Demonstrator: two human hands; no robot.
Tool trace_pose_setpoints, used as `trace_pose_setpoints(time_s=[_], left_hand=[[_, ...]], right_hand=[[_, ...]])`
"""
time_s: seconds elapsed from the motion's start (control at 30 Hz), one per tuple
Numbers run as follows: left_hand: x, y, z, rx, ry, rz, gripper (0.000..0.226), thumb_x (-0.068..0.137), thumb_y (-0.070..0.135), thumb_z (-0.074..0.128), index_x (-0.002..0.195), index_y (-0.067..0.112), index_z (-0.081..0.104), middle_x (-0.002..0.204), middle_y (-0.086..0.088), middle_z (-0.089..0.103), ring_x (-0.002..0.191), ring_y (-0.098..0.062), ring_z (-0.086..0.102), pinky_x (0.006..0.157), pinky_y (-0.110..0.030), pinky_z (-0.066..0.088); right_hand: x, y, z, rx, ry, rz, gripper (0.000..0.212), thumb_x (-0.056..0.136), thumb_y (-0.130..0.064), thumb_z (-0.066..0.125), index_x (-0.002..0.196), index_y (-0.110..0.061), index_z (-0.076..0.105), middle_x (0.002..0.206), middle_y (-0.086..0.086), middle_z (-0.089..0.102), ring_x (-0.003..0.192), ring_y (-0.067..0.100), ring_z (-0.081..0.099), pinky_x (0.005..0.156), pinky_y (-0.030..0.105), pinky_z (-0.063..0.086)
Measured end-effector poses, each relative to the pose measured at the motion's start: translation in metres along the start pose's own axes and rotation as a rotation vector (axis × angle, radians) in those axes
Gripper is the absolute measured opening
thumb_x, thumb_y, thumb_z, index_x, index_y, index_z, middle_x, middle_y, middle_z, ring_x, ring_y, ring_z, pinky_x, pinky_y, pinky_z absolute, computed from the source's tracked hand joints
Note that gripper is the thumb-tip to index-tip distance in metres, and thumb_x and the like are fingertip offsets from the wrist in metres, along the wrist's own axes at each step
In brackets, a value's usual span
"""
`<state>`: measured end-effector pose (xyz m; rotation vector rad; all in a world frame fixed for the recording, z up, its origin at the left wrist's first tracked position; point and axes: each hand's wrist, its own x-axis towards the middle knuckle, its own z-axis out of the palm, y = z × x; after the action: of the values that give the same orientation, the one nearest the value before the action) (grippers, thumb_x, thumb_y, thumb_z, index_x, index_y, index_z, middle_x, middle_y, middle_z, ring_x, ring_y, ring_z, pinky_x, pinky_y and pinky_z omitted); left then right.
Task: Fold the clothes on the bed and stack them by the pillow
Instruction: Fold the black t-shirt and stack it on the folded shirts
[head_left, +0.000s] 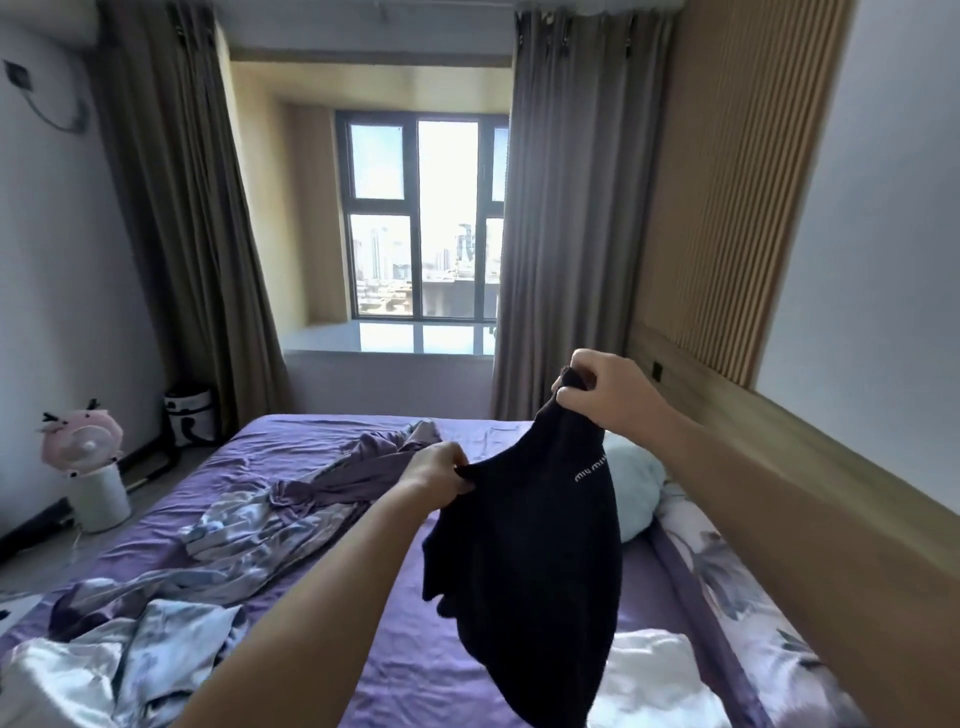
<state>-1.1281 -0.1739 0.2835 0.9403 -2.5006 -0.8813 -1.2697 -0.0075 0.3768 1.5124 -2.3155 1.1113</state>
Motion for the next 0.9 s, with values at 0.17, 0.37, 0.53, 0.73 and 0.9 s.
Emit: trace_pose_setpoints(time_s=[0.17, 0.37, 0.53, 0.73, 0.9], left_hand=[[-0.014, 0.048, -0.024, -0.002, 0.15, 0.012, 0.017, 0.085, 0.021, 0.065, 0.099, 0.015, 0.058, 0.101, -0.006, 0.061, 0.09, -0.021, 0.057, 0.076, -0.028, 0.044], [-0.031, 0.086, -0.05, 0.292, 0.298, -0.021, 0.018, 0.091, 0.033, 0.053, 0.093, 0.017, 0.063, 0.093, -0.003, 0.064, 0.083, -0.022, 0.061, 0.068, -0.028, 0.044], [-0.053, 0.104, -0.051, -0.675, -0.057, -0.029, 0.021, 0.093, -0.003, 0.041, 0.099, 0.003, 0.06, 0.089, -0.017, 0.057, 0.065, -0.026, 0.06, 0.056, -0.031, 0.054], [-0.081, 0.112, -0.065, -0.659, -0.245, 0.133, 0.024, 0.096, 0.005, 0.036, 0.099, 0.004, 0.06, 0.086, -0.012, 0.058, 0.07, -0.021, 0.057, 0.058, -0.024, 0.048], [-0.094, 0.095, -0.078, -0.72, -0.194, 0.172, 0.008, 0.091, 0.014, 0.06, 0.095, 0.011, 0.054, 0.075, -0.004, 0.061, 0.063, -0.018, 0.064, 0.06, -0.028, 0.052]], right_hand=[[-0.033, 0.004, -0.027, -0.098, -0.059, 0.085, 0.02, 0.082, -0.026, 0.061, 0.094, -0.015, 0.049, 0.076, -0.002, 0.057, 0.07, 0.016, 0.056, 0.062, 0.029, 0.045], [-0.049, 0.011, -0.05, -0.163, -0.094, 0.21, 0.033, 0.084, -0.041, 0.061, 0.089, -0.009, 0.063, 0.082, 0.0, 0.064, 0.082, 0.018, 0.062, 0.066, 0.029, 0.046], [-0.061, -0.01, -0.055, 0.686, -0.507, 0.275, 0.034, 0.086, -0.026, 0.067, 0.107, 0.0, 0.062, 0.091, 0.012, 0.069, 0.079, 0.021, 0.065, 0.068, 0.029, 0.055], [-0.047, -0.038, -0.026, 0.387, -0.288, -0.051, 0.069, 0.081, -0.016, 0.073, 0.139, -0.026, 0.037, 0.13, -0.01, 0.043, 0.12, 0.011, 0.043, 0.102, 0.036, 0.042], [-0.044, -0.067, -0.015, 0.529, -0.457, -0.047, 0.061, 0.085, -0.01, 0.066, 0.138, -0.028, 0.041, 0.13, -0.003, 0.056, 0.117, 0.016, 0.055, 0.096, 0.034, 0.048]])
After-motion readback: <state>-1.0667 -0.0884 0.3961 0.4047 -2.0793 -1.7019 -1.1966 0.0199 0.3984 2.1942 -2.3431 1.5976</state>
